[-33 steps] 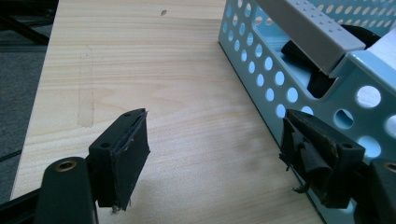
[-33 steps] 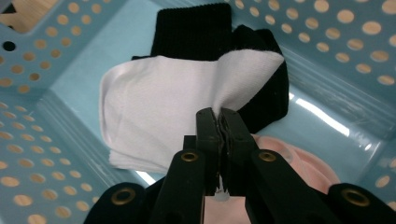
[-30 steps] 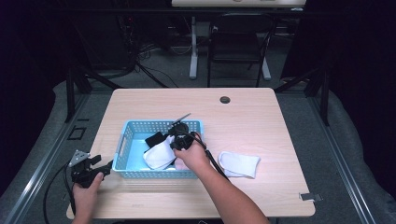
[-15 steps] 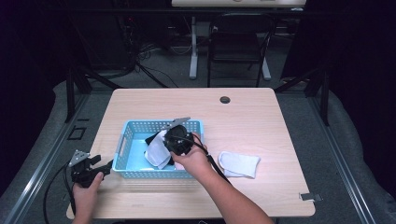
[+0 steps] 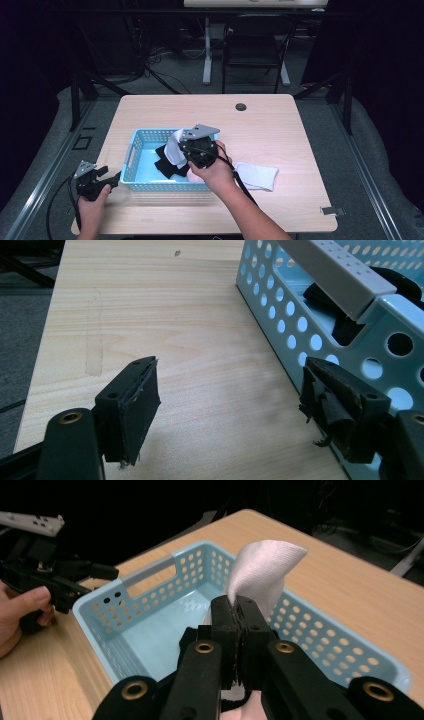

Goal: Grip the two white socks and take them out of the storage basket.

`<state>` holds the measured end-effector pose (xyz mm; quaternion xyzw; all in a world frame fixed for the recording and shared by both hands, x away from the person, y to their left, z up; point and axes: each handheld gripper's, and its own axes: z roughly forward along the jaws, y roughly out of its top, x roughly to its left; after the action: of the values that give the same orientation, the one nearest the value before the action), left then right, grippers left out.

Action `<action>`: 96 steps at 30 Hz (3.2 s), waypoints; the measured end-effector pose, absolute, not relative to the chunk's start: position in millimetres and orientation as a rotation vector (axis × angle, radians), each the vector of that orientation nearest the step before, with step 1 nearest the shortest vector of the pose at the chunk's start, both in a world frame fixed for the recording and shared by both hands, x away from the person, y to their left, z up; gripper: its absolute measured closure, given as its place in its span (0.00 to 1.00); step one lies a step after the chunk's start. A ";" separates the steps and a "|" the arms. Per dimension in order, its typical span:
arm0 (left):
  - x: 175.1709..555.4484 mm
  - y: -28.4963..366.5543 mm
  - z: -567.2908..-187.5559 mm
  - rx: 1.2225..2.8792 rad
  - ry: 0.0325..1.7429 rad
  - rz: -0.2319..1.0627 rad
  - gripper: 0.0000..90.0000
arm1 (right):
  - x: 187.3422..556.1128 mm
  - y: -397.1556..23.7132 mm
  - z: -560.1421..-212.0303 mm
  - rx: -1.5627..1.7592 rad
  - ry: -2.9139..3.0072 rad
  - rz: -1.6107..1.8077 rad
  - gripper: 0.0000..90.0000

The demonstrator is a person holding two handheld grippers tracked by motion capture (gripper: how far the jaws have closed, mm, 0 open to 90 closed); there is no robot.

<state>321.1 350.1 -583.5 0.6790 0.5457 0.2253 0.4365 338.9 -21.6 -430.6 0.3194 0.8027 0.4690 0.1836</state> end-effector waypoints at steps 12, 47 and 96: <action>320.6 349.8 -583.3 1.693 1.355 0.561 0.26 | 313.9 -52.9 -403.1 0.869 2.154 1.398 0.98; 320.2 349.3 -582.9 1.712 1.355 0.560 0.26 | 275.7 -178.9 -440.2 1.178 1.962 1.331 0.98; 320.0 349.1 -582.8 1.708 1.354 0.561 0.26 | 272.8 -262.8 -550.0 1.629 1.780 1.090 0.41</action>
<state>320.0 349.1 -582.8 0.6847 0.5430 0.2250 0.4310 272.8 -262.8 -550.0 0.5967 0.6517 0.3994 0.2444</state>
